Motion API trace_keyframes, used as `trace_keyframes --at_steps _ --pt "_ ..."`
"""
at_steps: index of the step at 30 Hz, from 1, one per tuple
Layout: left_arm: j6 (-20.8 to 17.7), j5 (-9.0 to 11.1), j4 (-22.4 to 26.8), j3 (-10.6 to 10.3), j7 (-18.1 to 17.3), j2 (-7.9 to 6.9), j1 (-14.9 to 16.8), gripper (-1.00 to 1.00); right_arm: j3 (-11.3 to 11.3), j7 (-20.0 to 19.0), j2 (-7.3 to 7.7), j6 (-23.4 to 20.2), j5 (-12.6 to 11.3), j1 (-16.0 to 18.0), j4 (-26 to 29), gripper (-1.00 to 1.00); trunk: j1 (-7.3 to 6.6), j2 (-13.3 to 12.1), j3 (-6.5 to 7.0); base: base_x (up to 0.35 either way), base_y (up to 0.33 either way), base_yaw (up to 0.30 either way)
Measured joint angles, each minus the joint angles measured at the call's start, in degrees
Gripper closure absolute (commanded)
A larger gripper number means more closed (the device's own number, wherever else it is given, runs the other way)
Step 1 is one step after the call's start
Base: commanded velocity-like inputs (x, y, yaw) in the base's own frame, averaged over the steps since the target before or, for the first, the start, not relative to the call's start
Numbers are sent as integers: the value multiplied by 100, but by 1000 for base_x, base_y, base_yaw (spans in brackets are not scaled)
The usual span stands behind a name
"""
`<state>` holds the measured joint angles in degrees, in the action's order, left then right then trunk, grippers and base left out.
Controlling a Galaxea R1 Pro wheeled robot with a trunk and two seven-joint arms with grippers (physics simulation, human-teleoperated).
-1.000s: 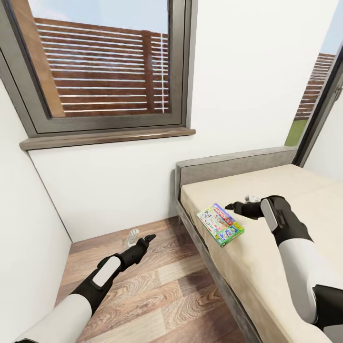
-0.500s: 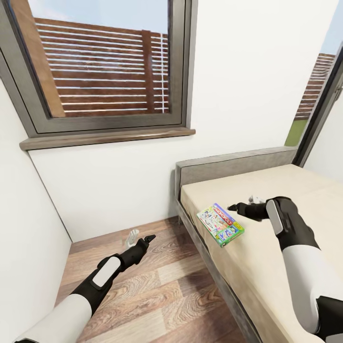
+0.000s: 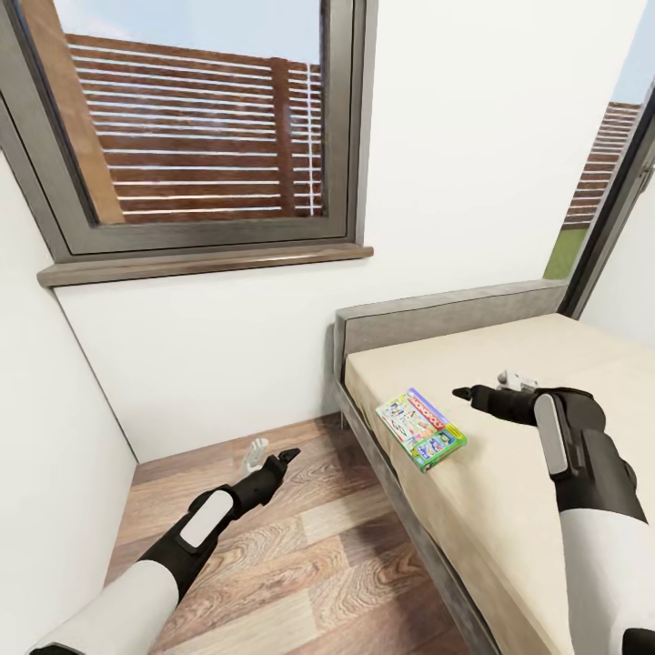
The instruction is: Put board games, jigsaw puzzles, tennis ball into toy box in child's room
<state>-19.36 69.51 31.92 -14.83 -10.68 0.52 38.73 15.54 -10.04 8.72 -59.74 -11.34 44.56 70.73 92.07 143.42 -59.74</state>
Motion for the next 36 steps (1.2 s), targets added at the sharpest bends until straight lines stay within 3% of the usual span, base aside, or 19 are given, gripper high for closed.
trace_keyframes --at_steps 10,16,23,36 --pt "-2 -4 -26 8 -161 58 10 -100 90 2 -2 1 1 -150 652 -100 0 0 0 0 0 -1" --pt "-3 -9 -149 18 -552 60 16 -100 248 3 -2 1 2 -223 1028 -100 0 0 0 0 0 -78" --pt "-1 -15 -331 36 -1058 38 22 -100 515 4 3 1 0 -349 1358 -100 0 0 0 0 0 -205" --pt "-39 7 -399 71 -1398 -72 28 -100 673 5 2 1 -15 -420 1514 -100 0 0 0 0 0 -251"
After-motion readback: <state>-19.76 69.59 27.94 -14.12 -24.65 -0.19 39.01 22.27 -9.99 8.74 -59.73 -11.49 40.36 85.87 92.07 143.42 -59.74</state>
